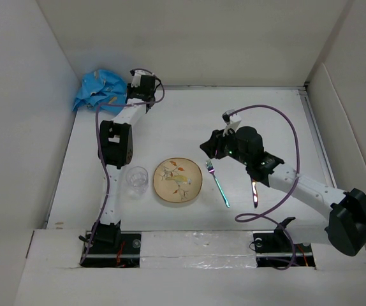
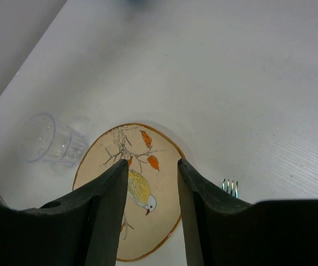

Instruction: Set the dinner table for one person

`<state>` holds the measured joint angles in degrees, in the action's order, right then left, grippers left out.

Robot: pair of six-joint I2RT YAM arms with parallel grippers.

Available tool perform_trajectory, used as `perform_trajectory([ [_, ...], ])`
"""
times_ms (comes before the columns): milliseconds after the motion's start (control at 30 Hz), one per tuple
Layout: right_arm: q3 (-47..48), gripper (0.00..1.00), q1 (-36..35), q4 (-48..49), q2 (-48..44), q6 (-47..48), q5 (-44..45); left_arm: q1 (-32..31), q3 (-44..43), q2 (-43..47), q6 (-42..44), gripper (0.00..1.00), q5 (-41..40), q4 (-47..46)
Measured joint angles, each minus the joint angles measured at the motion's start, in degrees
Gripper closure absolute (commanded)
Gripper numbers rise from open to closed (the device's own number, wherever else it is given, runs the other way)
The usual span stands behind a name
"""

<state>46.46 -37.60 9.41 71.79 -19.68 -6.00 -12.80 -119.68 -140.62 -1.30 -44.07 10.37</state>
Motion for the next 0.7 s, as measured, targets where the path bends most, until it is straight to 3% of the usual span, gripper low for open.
perform_trajectory([
  [300,0.00,0.57,0.00,0.00,0.00,0.00,0.04,-1.57,-2.16,0.87,-1.14,1.00,3.10,1.75],
  [333,0.00,0.66,0.00,0.00,0.00,0.02,0.07,-2.51,-4.31,1.03,-1.11,1.00,3.76,2.60],
  [367,0.00,0.66,0.00,0.00,0.00,0.09,0.09,-3.72,-6.56,1.33,-1.07,1.00,4.52,2.73],
  [433,0.00,0.88,0.00,0.00,-0.02,0.39,0.44,-6.99,-10.67,3.19,-0.52,1.00,6.16,2.49],
  [500,0.00,0.97,0.00,-0.13,-0.15,0.63,0.90,-11.19,-12.94,7.50,0.59,1.00,7.65,1.66],
  [600,0.04,0.97,-0.02,-0.50,-0.68,0.61,1.81,-17.07,-13.31,17.53,1.60,1.00,9.79,-0.31],
  [667,0.39,0.93,-0.17,-1.27,-1.31,0.59,2.82,-19.06,-11.63,23.45,1.62,1.00,11.39,-2.62],
  [700,0.61,0.89,-0.26,-1.55,-1.70,0.57,3.21,-19.74,-8.33,32.00,1.16,1.00,13.00,-4.83],
])
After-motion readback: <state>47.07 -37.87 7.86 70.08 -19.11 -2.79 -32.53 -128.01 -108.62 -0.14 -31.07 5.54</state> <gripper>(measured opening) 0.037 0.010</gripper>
